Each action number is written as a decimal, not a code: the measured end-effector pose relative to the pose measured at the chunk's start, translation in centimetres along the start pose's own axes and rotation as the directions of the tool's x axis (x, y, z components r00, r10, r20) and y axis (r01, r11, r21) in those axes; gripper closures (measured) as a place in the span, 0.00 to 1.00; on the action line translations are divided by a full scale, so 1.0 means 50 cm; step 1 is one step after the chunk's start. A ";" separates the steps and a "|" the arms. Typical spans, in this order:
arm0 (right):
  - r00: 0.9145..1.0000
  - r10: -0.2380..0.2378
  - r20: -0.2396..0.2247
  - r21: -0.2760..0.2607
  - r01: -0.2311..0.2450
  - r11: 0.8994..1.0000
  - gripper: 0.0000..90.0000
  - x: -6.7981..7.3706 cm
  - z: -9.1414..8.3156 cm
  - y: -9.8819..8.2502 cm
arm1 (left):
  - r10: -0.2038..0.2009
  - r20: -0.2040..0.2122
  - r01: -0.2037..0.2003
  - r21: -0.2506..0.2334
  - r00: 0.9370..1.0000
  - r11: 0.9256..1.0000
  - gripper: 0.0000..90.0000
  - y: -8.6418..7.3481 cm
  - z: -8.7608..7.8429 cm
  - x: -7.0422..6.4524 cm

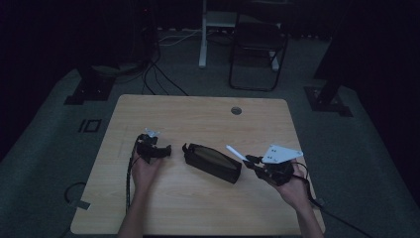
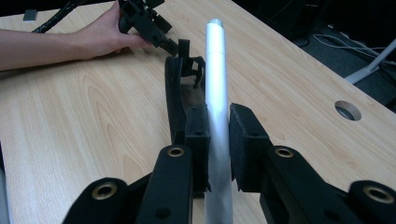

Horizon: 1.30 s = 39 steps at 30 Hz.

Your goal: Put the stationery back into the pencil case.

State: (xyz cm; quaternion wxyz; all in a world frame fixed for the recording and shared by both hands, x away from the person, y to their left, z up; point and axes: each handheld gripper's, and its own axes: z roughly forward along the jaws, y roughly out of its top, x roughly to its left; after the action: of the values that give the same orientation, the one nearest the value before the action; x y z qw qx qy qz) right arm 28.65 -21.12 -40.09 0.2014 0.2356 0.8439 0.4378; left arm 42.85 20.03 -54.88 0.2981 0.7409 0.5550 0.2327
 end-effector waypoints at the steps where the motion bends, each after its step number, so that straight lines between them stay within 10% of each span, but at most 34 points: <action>1: 1.000 -0.002 -0.001 -0.001 0.002 1.000 0.88 0.000 0.001 0.001 | 0.000 0.000 0.000 0.000 1.000 1.000 0.09 0.000 0.000 0.000; 39: 0.999 -0.022 -0.024 -0.021 0.022 1.000 0.88 -0.011 0.034 0.056 | 0.000 0.001 0.000 0.000 1.000 1.000 0.09 0.000 0.000 0.000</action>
State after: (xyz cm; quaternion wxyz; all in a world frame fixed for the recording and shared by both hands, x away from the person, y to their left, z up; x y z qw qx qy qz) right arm 30.66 -18.95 -38.60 0.1984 0.2189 0.8442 0.4472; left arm 42.85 20.03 -54.88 0.2982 0.7411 0.5548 0.2324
